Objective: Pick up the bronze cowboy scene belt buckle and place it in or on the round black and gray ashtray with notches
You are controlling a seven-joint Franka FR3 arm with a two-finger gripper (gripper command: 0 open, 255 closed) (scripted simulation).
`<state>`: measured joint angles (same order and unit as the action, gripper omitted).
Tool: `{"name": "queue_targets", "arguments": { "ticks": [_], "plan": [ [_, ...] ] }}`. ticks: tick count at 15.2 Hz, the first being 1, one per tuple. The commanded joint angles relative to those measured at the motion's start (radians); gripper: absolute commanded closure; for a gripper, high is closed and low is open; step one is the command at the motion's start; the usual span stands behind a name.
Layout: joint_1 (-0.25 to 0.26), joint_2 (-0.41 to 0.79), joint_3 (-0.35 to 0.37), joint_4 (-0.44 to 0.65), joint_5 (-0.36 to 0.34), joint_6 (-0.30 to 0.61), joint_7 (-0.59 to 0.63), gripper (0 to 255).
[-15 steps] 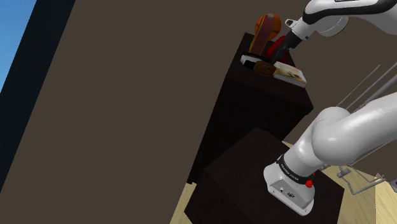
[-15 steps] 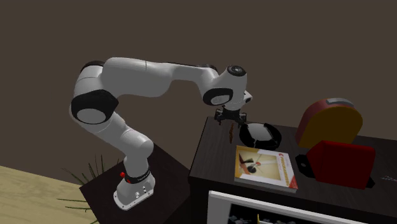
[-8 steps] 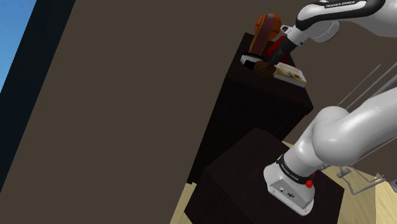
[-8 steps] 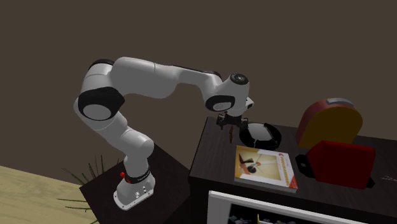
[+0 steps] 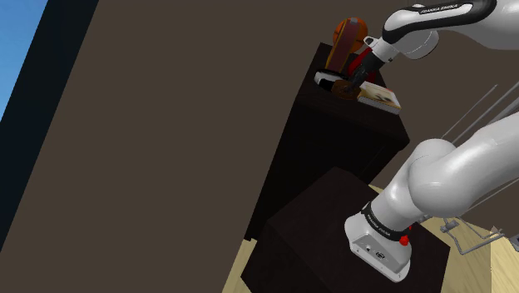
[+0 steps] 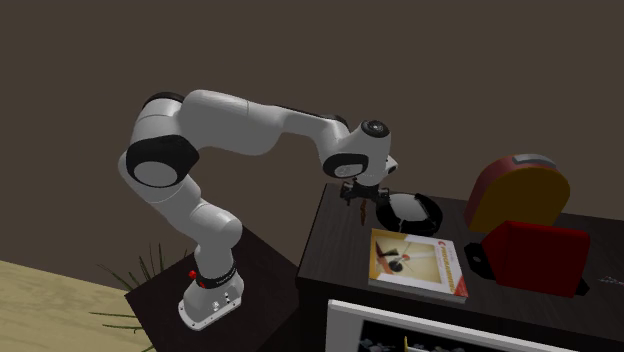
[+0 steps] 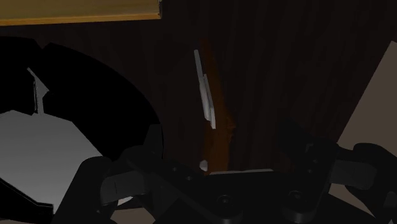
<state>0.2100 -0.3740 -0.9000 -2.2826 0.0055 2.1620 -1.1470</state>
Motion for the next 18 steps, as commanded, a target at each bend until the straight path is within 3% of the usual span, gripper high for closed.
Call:
{"name": "queue_targets", "arguments": {
  "ticks": [1,2,11,18],
  "plan": [
    [0.000,0.000,0.000,0.000,0.000,0.000,0.000,0],
    [0.000,0.000,0.000,0.000,0.000,0.000,0.000,255],
    [0.000,0.000,0.000,0.000,0.000,0.000,0.000,255],
    [-0.014,-0.030,0.037,0.069,-0.019,-0.092,0.036,255]
  ]
}}
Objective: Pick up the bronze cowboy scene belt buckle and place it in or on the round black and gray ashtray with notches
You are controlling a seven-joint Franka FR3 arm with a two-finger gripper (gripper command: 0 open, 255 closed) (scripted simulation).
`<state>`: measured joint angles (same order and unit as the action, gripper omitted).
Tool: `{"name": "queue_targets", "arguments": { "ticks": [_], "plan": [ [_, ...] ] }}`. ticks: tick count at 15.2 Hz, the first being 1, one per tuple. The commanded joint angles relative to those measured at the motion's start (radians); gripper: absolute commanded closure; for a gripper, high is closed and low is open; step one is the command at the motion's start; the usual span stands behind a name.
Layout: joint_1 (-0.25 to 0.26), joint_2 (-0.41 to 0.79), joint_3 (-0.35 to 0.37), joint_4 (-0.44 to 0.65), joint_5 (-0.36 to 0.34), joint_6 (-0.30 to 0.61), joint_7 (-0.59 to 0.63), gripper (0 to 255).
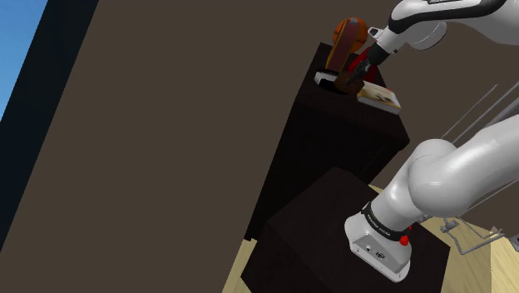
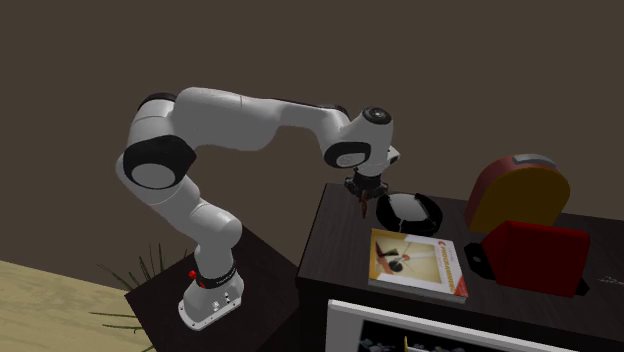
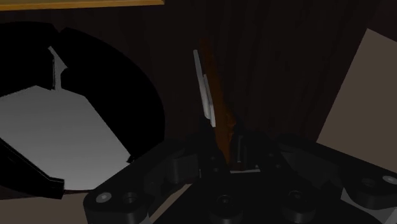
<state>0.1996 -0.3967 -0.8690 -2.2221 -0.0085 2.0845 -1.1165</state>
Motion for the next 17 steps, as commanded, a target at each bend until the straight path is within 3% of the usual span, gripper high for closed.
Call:
{"name": "queue_targets", "arguments": {
  "ticks": [1,17],
  "plan": [
    [-0.005,-0.010,0.011,0.019,-0.006,-0.028,0.010,255],
    [-0.004,-0.025,0.058,0.204,-0.009,-0.223,0.057,255]
  ]
}}
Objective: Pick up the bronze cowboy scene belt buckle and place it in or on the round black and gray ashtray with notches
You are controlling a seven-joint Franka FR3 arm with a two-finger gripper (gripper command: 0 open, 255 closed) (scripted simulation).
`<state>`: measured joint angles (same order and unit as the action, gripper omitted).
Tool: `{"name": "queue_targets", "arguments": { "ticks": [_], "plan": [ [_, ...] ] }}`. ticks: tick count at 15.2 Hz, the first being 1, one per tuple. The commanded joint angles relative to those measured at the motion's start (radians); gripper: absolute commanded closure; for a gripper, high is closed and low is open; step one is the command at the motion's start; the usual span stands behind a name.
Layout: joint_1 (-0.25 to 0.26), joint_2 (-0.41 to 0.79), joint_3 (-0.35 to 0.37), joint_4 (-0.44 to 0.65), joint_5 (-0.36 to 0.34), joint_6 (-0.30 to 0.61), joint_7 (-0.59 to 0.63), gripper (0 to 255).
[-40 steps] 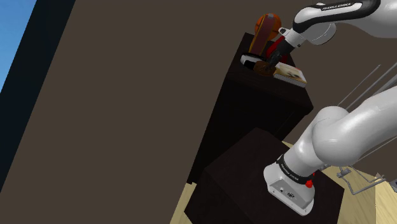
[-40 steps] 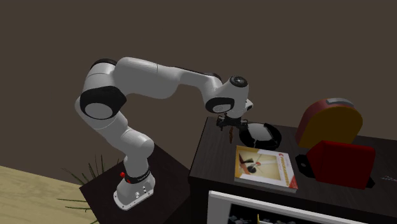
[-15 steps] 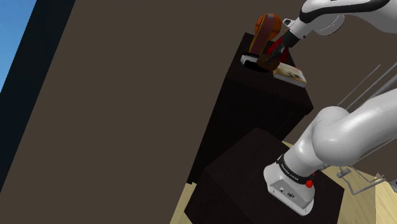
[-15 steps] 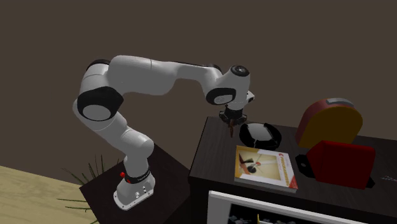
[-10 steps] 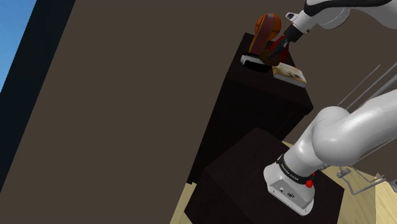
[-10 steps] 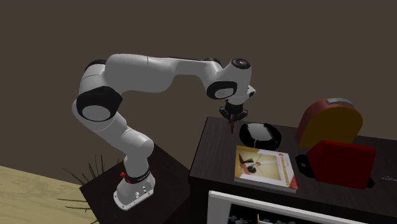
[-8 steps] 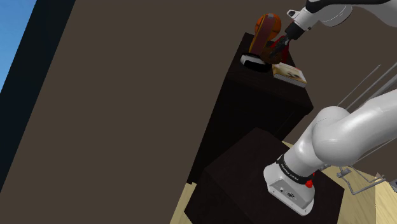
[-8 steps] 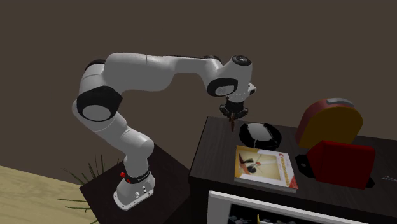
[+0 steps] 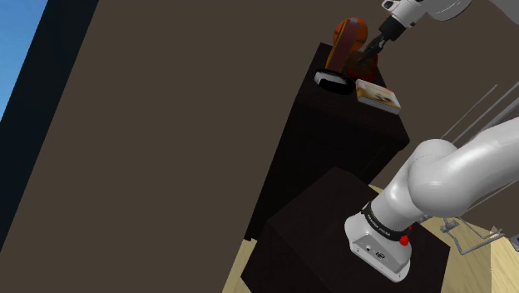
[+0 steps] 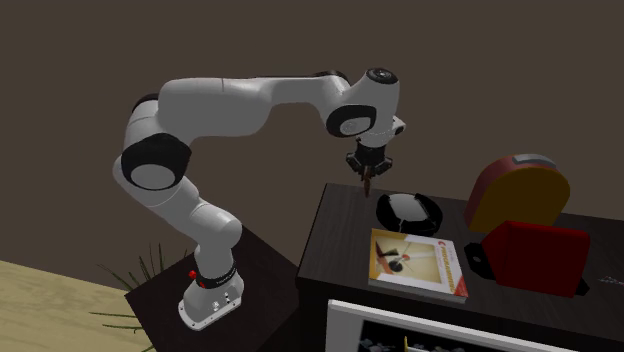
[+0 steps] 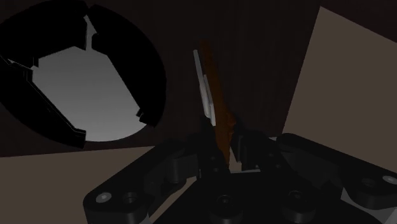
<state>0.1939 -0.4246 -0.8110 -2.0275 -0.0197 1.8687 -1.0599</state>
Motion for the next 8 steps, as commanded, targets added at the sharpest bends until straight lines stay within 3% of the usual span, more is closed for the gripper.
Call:
{"name": "queue_targets", "arguments": {
  "ticks": [1,4,6,8],
  "plan": [
    [0.026,0.052,-0.037,0.053,0.031,-0.011,-0.027,255],
    [0.098,0.224,-0.170,0.195,0.155,-0.038,-0.129,255],
    [0.125,0.383,-0.273,0.303,0.295,-0.082,-0.227,255],
    [0.070,0.578,-0.331,0.426,0.476,-0.160,-0.336,255]
  ]
}}
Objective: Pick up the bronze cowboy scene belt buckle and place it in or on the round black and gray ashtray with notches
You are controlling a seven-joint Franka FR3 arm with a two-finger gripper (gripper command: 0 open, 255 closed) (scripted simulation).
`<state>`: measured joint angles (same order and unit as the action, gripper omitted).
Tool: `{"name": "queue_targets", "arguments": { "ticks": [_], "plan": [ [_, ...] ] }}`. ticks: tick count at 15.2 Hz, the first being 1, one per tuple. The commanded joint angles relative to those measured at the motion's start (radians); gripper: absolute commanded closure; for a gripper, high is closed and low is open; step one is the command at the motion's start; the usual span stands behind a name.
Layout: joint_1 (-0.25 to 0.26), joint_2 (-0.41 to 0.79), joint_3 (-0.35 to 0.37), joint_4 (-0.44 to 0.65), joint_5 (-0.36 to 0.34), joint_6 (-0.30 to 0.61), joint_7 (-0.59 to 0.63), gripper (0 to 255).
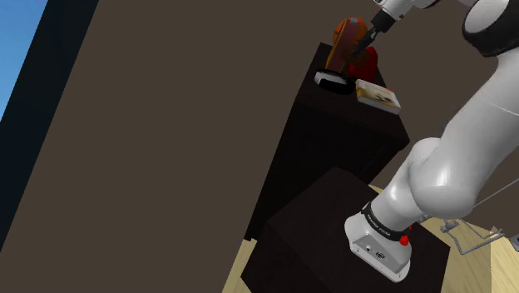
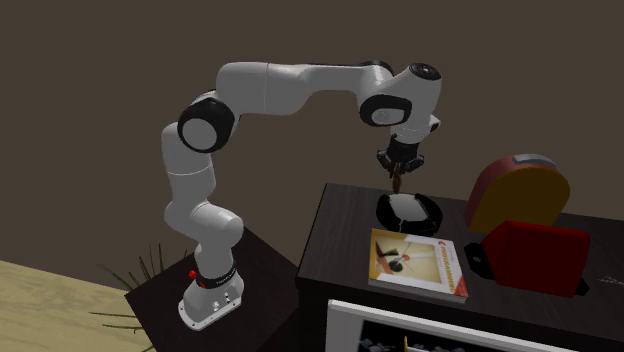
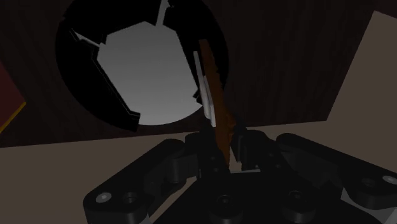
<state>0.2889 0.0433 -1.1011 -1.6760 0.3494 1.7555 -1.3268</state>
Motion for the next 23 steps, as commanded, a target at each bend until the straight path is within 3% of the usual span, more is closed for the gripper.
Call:
{"name": "queue_targets", "arguments": {
  "ticks": [1,4,19,23],
  "plan": [
    [-0.084,0.196,-0.037,0.141,0.185,-0.090,-0.107,255],
    [-0.305,0.391,0.052,0.367,0.341,-0.205,-0.146,255],
    [-0.229,0.376,0.056,0.132,0.339,-0.004,-0.218,255],
    [-0.229,0.376,0.056,0.132,0.339,-0.004,-0.218,255]
  ]
}}
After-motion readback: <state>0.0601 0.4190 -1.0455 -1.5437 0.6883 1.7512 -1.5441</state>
